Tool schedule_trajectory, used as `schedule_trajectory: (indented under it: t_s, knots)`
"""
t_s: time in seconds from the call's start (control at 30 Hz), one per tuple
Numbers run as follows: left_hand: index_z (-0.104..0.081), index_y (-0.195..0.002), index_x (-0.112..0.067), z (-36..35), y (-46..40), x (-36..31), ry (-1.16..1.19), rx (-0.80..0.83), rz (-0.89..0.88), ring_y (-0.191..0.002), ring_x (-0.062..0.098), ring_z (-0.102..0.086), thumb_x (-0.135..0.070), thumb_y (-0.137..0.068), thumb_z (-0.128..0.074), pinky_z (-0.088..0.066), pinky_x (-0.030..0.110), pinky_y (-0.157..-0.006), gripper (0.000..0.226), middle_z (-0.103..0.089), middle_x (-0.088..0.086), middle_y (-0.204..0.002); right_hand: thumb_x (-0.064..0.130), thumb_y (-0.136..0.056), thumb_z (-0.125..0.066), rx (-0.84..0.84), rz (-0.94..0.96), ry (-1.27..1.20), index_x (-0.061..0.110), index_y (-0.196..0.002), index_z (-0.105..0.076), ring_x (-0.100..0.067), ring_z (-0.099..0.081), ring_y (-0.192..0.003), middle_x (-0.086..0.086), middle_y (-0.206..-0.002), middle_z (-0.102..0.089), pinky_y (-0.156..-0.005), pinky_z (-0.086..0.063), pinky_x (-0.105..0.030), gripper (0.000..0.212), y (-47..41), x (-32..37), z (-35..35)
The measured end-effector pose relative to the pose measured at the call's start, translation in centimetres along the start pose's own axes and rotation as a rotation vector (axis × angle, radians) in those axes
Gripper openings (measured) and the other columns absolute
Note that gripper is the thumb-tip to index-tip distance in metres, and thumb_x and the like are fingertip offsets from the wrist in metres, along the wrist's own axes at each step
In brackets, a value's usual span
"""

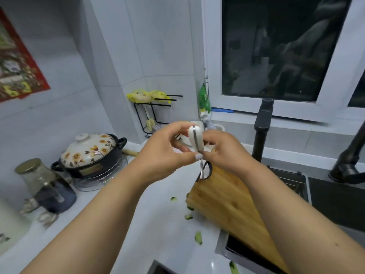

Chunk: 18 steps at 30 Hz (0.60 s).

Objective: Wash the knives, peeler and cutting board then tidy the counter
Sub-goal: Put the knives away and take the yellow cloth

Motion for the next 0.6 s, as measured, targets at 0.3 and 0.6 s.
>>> schedule_trajectory:
  t_s: [0.3, 0.6]
  knots:
    - [-0.066, -0.095, -0.033, 11.8, 4.5, 1.7, -0.245, -0.318, -0.026, -0.084, 0.003, -0.064, -0.027, -0.074, -0.080, -0.055, 0.035, -0.077, 0.027, -0.068, -0.015, -0.089, 0.027, -0.082, -0.068, 0.071, 0.135, -0.041, 0.024, -0.096, -0.068, -0.012, -0.061, -0.085, 0.006, -0.091, -0.066, -0.076, -0.053, -0.042, 0.014, -5.4, 9.8, -7.7]
    - [-0.066, -0.103, -0.033, 24.4, 13.1, 5.0, -0.499, -0.604, 0.080, -0.090, 0.008, -0.063, -0.036, -0.075, -0.078, -0.053, 0.037, -0.080, 0.031, -0.066, -0.015, -0.098, 0.023, -0.083, -0.066, 0.139, 0.255, -0.185, 0.028, -0.108, -0.066, -0.013, -0.065, -0.088, 0.007, -0.092, -0.070, -0.076, -0.053, -0.035, 0.026, -9.8, 22.5, -18.2]
Point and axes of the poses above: each hand's wrist, its own y-axis away from the middle knuckle, its own z-axis out of the back of the hand, x = y × z, the point moved 10 cm from there along -y, towards the middle knuckle
